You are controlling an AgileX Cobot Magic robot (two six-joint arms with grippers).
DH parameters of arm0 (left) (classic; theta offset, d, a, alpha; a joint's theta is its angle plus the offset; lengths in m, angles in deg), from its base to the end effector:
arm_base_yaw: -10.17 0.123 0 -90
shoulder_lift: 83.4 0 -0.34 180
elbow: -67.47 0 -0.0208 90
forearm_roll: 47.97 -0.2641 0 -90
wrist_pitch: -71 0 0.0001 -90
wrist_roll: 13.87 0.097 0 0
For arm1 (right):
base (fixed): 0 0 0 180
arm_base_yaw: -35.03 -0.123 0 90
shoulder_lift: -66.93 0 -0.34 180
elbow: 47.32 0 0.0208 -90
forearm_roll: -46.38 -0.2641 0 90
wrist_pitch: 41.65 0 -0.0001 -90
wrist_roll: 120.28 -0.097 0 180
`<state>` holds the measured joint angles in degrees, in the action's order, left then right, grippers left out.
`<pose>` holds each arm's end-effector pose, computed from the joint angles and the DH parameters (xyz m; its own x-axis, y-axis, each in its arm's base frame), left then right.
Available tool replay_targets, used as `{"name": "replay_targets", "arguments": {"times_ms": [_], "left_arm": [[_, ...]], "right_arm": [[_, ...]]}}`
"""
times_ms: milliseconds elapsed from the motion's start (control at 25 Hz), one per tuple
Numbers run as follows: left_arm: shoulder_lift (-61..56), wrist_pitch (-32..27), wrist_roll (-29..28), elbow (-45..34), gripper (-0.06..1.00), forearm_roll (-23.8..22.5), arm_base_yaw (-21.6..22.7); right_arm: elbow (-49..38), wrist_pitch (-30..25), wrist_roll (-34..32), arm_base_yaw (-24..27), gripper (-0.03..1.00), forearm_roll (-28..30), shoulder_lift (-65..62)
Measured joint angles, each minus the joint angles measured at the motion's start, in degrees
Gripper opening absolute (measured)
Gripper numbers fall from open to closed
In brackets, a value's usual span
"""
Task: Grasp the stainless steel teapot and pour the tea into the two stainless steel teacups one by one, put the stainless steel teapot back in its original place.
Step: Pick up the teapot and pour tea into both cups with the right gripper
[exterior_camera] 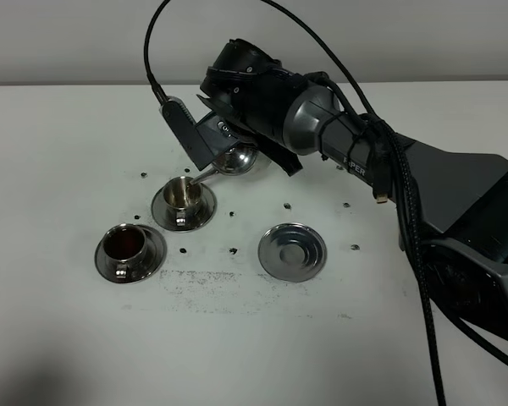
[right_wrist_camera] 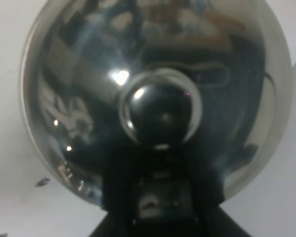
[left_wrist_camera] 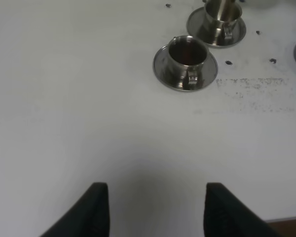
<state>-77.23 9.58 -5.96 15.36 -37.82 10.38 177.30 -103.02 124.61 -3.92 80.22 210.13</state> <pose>-0.0408 -0.0152 0.2691 -0.4821 0.0502 -0.8747 0.1569 0.9872 -0.0298 0.4745 0.3226 0.2309 0.2965 -0.8730 0.3872 -0.7501 -0.4638 -0.4714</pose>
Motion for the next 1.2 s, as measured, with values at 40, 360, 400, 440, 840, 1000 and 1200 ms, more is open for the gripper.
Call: {"name": "replay_targets", "arguments": {"times_ms": [40,360,400,440,840,1000,1200], "left_arm": [[0.0,0.0,0.0,0.0,0.43,0.0,0.0],[0.0,0.0,0.0,0.0,0.43,0.0,0.0],[0.0,0.0,0.0,0.0,0.43,0.0,0.0],[0.0,0.0,0.0,0.0,0.43,0.0,0.0],[0.0,0.0,0.0,0.0,0.43,0.0,0.0],[0.0,0.0,0.0,0.0,0.43,0.0,0.0],[0.0,0.0,0.0,0.0,0.43,0.0,0.0]], "right_arm": [[0.0,0.0,0.06,-0.13,0.18,0.26,0.0],[0.0,1.0,1.23,-0.66,0.18,2.16,0.0],[0.0,1.06,1.35,-0.66,0.18,2.36,0.0],[0.0,1.06,1.49,-0.66,0.18,2.64,0.0],[0.0,2.41,2.14,-1.82,0.18,5.19,0.0],[0.0,2.41,2.31,-1.82,0.18,5.69,0.0],[0.0,2.41,3.01,-1.82,0.18,6.06,0.0]]}}
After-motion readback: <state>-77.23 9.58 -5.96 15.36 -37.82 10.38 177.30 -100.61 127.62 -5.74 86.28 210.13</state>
